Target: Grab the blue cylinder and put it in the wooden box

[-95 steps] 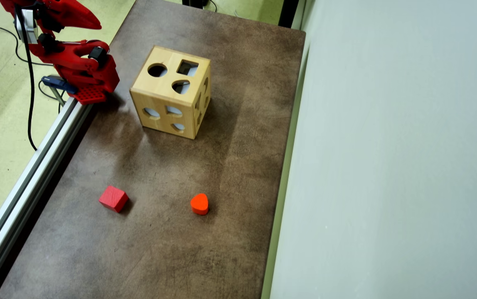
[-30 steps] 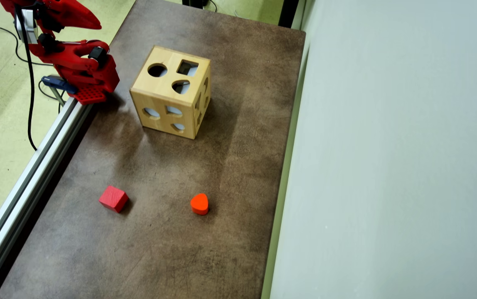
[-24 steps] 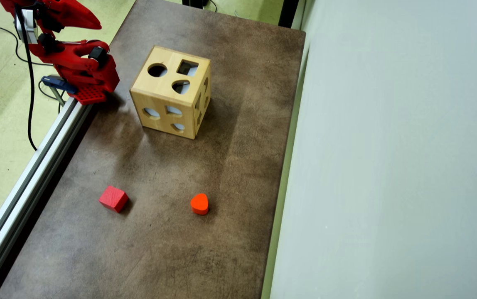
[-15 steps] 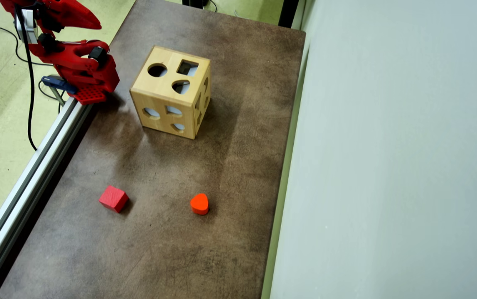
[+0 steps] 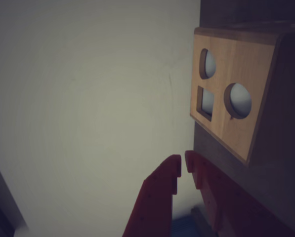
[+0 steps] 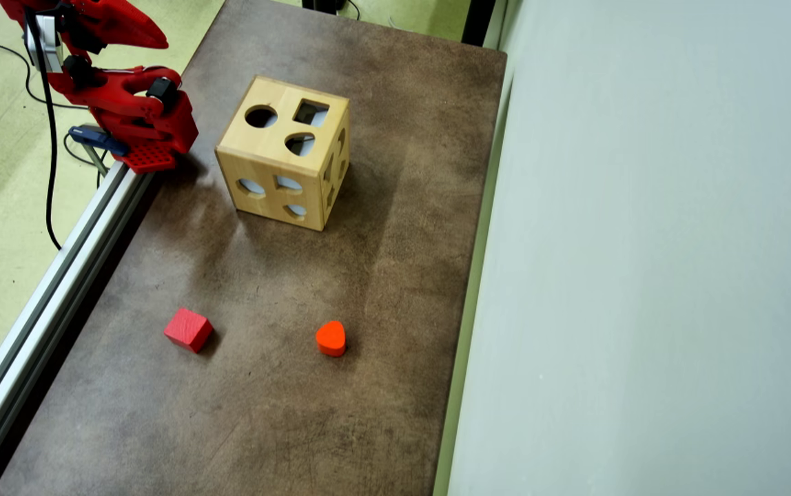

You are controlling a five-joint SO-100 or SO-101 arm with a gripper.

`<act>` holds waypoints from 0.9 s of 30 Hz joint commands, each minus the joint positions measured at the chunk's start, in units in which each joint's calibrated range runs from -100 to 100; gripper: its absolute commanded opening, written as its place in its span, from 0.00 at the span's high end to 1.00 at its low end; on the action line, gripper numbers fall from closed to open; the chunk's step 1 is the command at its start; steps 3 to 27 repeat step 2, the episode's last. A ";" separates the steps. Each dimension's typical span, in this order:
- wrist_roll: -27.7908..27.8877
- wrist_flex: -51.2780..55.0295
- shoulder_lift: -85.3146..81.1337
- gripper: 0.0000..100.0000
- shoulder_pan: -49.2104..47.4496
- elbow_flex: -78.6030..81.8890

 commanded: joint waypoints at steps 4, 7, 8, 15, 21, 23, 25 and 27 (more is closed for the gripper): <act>0.34 -0.07 0.01 0.97 -0.15 0.12; 0.34 -0.07 0.01 0.97 -0.15 0.12; 0.34 -0.07 0.01 0.97 -0.15 0.12; 0.34 -0.07 0.01 0.97 -0.15 0.12; 0.34 -0.07 0.01 0.97 -0.15 0.12; 0.34 -0.07 0.01 0.97 -0.15 0.12; 0.34 -0.07 0.01 0.97 -0.15 0.12; 0.34 -0.07 0.01 0.97 -0.15 0.12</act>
